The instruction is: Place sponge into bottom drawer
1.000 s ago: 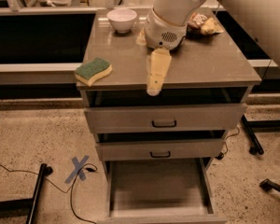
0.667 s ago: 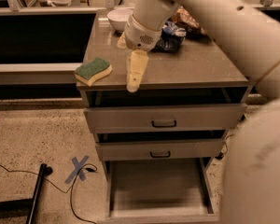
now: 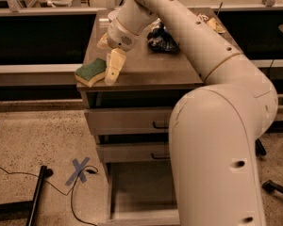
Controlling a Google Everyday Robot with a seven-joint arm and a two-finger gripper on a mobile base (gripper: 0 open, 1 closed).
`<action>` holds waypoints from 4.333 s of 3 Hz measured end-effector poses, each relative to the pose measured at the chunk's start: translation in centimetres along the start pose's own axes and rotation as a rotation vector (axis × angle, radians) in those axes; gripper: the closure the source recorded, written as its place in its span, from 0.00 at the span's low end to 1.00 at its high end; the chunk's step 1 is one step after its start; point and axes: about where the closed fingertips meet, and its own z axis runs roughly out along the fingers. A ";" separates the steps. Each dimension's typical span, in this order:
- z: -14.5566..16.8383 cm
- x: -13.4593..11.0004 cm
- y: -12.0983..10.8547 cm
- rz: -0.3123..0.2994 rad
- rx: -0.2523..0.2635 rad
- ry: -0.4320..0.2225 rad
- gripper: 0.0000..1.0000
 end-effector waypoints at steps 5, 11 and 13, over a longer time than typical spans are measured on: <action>2.4 -1.2 -0.1 -0.061 -0.093 -0.135 0.89; -14.2 24.8 8.4 0.366 0.308 0.074 1.00; -14.1 24.3 8.3 0.366 0.308 0.074 1.00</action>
Offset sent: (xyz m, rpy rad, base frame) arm 0.0065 0.0279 -0.0413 0.0212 0.0782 0.0658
